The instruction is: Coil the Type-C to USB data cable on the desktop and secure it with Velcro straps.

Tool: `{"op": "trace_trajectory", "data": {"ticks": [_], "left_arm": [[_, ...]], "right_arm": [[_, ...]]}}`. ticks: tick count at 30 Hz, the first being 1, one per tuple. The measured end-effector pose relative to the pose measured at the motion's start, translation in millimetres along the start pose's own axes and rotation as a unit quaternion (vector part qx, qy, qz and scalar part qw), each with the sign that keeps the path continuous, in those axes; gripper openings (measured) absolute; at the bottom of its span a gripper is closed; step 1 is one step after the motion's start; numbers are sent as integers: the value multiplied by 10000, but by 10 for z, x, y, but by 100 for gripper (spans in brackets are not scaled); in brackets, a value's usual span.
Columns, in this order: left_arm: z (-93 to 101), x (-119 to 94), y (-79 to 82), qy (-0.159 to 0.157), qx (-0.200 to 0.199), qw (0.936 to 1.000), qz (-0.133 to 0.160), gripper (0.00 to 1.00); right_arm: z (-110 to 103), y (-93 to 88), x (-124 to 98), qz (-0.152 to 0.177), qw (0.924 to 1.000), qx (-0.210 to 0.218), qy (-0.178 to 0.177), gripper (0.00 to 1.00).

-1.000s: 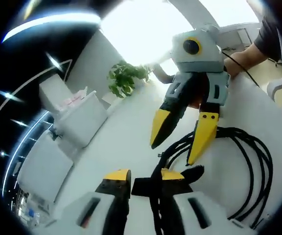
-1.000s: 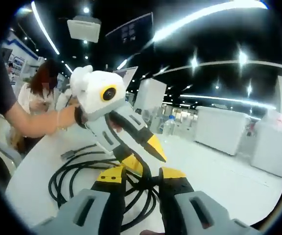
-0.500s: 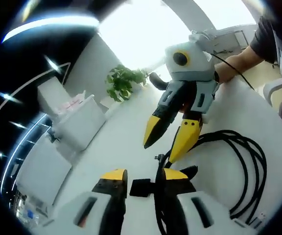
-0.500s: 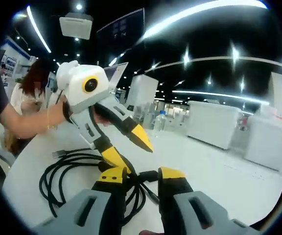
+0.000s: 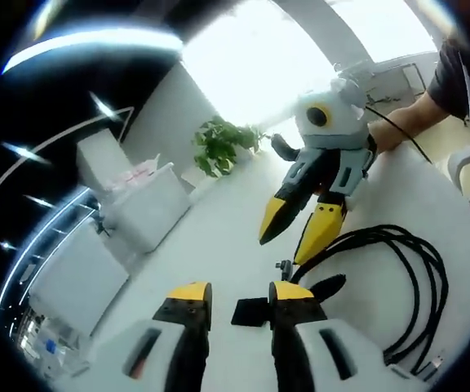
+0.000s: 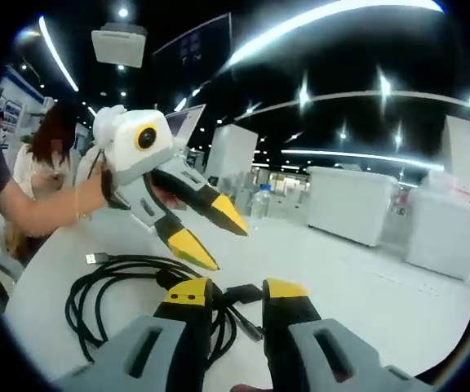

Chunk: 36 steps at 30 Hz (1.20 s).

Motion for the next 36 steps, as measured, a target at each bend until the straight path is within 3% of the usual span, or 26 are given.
{"op": "trace_trajectory", "data": {"ticks": [5, 7, 9, 10, 12, 14, 15, 16, 18, 19, 22, 27, 36], "left_arm": [[-24, -47, -254, 275, 156, 9990, -317, 23], [-44, -89, -271, 444, 111, 9988, -195, 20], [-56, -138, -209, 525, -60, 9985, 119, 19], [-87, -177, -128, 625, -414, 9957, 549, 19], [-142, -217, -38, 749, -943, 9866, 1098, 19], [-222, -243, 9, 993, -1621, 9672, 1683, 19], [-260, -243, -21, 1155, -1823, 9591, 1833, 19], [-280, -236, -81, 1312, -1817, 9593, 1716, 19], [-257, -193, -201, 1492, -1396, 9721, 1150, 20], [-259, -174, -246, 1637, -1188, 9752, 901, 20], [-229, -107, -283, 1768, -854, 9789, 572, 22], [-206, -92, -246, 1804, -842, 9782, 585, 22], [-228, -128, -239, 1930, -1124, 9718, 750, 22]], "right_arm": [[-92, 57, -33, 144, 9994, 133, 271, 24], [-110, 53, -33, 143, 9993, 118, 328, 24], [-163, 58, -49, 156, 9988, 71, 463, 23], [-202, 64, -63, 167, 9983, 29, 556, 23], [-267, 75, -84, 194, 9974, -52, 697, 23], [-319, 72, -100, 198, 9965, -132, 798, 23], [-354, 63, -105, 189, 9958, -159, 876, 23], [-383, 47, -102, 171, 9955, -173, 918, 23], [-435, -14, -89, 67, 9944, -303, 1008, 23], [-453, -43, -82, 25, 9940, -381, 1029, 24], [-480, -92, -62, -48, 9929, -520, 1071, 24], [-465, -44, -11, 103, 9926, -802, 911, 23], [-481, 70, 70, 360, 9937, -720, 781, 4]]}}
Point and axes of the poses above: the point that each gripper's makers call its tool centre point, and the gripper's own axes: x roughly forward along the fingers, z roughly to its right, y roughly out of its top, the point moved 1 cm from there along -x, roughly backward along the fingers, and after that the axes turned 11 degrees about -y, right-handed, at the moved point
